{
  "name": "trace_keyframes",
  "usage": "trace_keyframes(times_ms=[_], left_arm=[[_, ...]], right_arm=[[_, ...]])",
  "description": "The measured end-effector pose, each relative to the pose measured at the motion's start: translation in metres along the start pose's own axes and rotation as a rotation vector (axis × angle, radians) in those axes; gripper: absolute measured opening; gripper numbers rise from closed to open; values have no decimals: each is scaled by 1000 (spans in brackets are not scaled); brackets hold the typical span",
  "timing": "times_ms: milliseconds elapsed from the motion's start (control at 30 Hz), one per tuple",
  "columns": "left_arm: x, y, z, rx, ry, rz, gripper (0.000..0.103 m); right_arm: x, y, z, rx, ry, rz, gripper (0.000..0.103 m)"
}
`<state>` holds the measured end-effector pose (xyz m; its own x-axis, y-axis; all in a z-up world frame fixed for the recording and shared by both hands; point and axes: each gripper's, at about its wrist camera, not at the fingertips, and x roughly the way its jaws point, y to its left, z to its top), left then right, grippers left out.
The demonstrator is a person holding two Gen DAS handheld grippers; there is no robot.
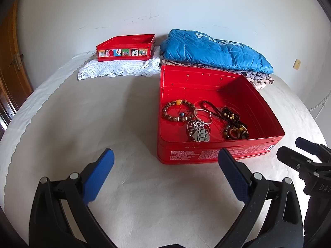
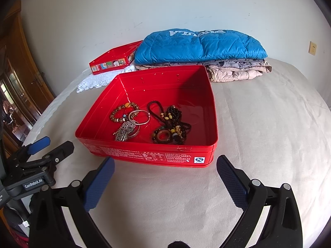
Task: Organize jewelry
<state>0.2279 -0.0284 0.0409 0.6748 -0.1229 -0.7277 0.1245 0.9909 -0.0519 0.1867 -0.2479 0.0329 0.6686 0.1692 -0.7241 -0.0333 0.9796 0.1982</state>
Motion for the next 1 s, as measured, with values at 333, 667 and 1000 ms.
trace_keyframes(times_ms=[333,667,1000], left_arm=[[2,0,-1,-2,-2,8,100],[2,0,-1,-2,0,8,100],[3,2,-1,3,7,5,100]], right_arm=[[0,-1,0,0,1,0,99],[1,-1,1,-1,1,0,99],[2,1,-1,-4,1,-2,99]])
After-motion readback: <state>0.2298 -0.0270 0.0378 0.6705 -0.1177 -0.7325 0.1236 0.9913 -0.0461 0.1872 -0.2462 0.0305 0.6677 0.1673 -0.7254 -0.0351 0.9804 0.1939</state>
